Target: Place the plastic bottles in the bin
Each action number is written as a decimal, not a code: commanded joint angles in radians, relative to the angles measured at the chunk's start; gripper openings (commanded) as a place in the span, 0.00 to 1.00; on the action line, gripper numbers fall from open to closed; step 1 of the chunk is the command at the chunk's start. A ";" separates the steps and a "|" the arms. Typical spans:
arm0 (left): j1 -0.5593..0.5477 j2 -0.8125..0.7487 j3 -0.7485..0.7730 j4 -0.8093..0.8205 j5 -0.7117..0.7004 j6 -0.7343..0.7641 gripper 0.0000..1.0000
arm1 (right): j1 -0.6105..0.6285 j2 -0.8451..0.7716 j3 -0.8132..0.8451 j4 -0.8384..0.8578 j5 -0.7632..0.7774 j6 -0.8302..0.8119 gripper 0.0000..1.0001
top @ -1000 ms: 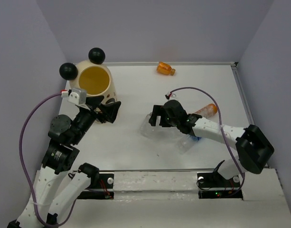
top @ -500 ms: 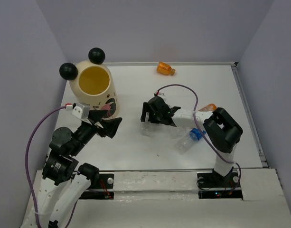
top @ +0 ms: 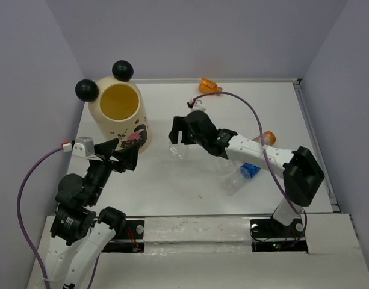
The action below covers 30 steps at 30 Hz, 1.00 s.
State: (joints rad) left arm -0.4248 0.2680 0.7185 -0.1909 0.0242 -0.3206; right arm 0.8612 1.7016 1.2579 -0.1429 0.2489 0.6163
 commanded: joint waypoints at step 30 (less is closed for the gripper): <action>-0.003 -0.096 -0.025 -0.084 -0.576 -0.224 0.99 | 0.165 0.549 0.835 0.864 -0.094 -0.776 0.77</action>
State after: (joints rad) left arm -0.4248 0.1669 0.6960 -0.3256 -0.5426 -0.5484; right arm 1.0084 2.2799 2.0972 0.5629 0.1390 -0.0990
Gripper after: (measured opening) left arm 0.989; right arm 0.825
